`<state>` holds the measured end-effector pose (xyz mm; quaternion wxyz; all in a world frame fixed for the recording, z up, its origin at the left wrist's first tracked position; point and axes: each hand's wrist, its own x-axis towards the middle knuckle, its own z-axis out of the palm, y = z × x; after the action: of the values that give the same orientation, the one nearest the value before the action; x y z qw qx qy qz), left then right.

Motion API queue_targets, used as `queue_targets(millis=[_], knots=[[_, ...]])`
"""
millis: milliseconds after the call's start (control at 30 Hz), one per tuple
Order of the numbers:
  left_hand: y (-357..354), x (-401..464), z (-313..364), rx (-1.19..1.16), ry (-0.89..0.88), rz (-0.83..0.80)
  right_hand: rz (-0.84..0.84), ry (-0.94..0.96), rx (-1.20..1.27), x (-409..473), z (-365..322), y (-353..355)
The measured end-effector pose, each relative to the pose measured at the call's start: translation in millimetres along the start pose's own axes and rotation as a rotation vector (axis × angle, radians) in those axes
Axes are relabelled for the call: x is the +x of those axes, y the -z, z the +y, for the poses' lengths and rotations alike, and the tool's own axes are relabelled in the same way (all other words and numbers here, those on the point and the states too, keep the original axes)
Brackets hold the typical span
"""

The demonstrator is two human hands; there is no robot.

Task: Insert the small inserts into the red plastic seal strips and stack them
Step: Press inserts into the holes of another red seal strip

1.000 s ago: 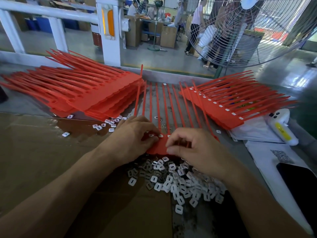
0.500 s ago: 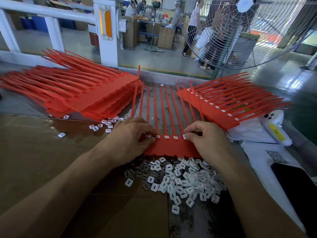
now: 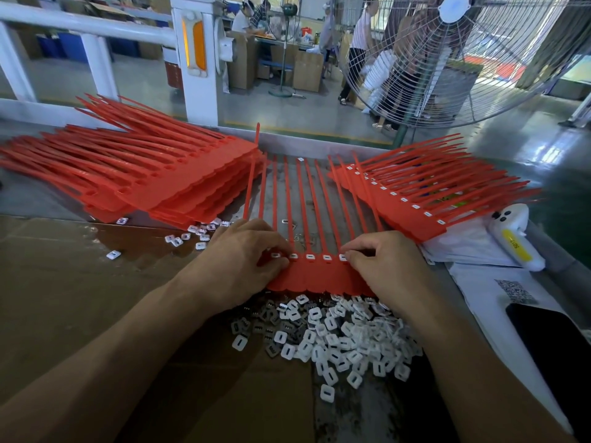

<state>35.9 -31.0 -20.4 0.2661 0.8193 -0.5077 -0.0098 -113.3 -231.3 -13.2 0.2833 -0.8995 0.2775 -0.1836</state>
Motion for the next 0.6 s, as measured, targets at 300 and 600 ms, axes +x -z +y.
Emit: queue_targets(millis=[300,600], knots=[[0.4,0.3,0.3,-0.013,-0.009,0.008,-0.031,0.028,-0.170,-11.3,-13.4,9.7],[0.5,0.5,0.5,-0.002,-0.004,-0.001,-0.114,0.033,-0.330,-13.9,-24.8,12.5]])
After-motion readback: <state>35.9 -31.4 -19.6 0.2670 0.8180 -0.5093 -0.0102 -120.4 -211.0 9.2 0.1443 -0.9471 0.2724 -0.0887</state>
